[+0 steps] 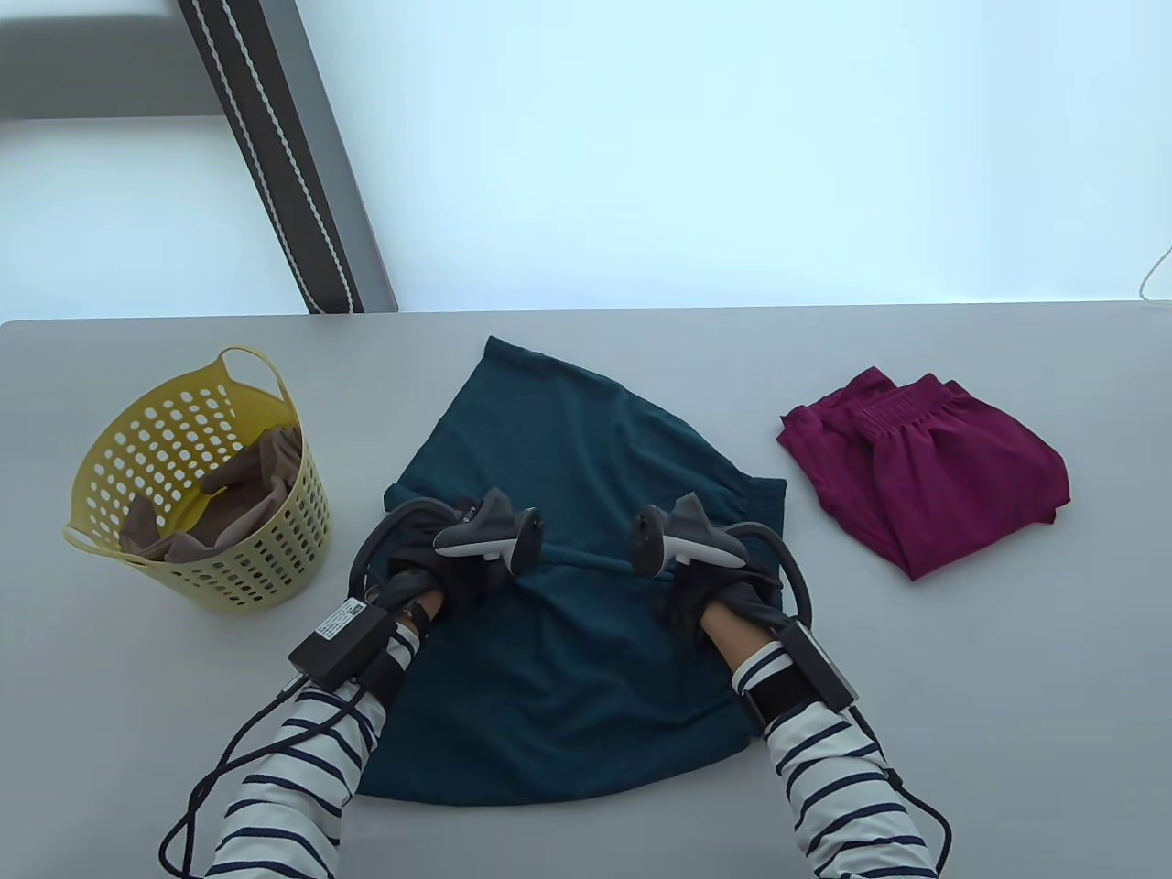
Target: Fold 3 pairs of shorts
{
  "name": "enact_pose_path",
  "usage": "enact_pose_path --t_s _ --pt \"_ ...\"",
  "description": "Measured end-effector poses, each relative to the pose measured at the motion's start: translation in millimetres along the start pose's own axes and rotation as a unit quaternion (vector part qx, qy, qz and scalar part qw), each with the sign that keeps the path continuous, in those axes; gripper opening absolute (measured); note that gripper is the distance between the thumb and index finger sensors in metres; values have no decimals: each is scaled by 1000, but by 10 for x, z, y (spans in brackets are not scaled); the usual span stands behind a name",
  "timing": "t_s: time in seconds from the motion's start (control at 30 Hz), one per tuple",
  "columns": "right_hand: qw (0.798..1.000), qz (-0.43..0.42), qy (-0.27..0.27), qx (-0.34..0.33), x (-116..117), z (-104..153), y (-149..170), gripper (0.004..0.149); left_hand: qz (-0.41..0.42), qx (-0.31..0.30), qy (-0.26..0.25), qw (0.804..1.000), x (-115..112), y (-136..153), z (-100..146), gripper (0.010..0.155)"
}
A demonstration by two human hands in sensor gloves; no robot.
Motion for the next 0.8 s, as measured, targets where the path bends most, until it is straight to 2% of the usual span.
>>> enact_pose_path --t_s 0.1,0.23,0.3,0.33,0.37,0.43,0.47,0.5,0.57,0.6,0.67,0.8 --pt "999 -43 19 8 -44 -79 118 75 12 -18 8 1000 -42 49 62 76" --pt "999 -36 14 14 -45 -76 133 74 40 -36 18 998 -93 50 98 77" --pt "999 -35 13 14 -40 -72 132 75 27 -38 17 999 -118 18 139 82" --pt "999 -35 13 14 -39 -73 131 75 13 -35 1 999 -108 -4 207 87" --pt "999 -36 15 14 -39 -72 131 75 -4 -27 -31 999 -71 -16 300 92" --pt "999 -34 16 14 -38 -74 131 75 -27 -12 -133 991 25 -65 590 98" --pt "999 -33 15 14 -39 -75 132 75 -43 -14 -211 977 60 -125 829 100" --pt "999 -34 16 13 -40 -73 134 75 -60 -19 -266 962 57 -189 1044 101" --pt "999 -40 16 10 -39 -77 133 75 -87 -27 -297 950 -86 -307 1365 103" --pt "999 -41 16 8 -38 -82 133 75 -94 -28 -290 952 -175 -339 1425 102" --pt "999 -46 13 6 -37 -86 132 76 -91 -29 -233 968 -483 -374 1433 101" --pt "999 -48 10 6 -28 -87 131 77 -79 -11 -107 991 -1007 -328 1195 101"
Point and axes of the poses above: the tracker on the back of each hand, its own y axis roughly to the little-finger side, its own z axis roughly from the fingertips to the wrist, x = y × z, the point moved 5 cm from there along -z, roughly from the wrist to the fingertips, and after that the axes turned 7 degrees about -z, right-handed, at the moved point
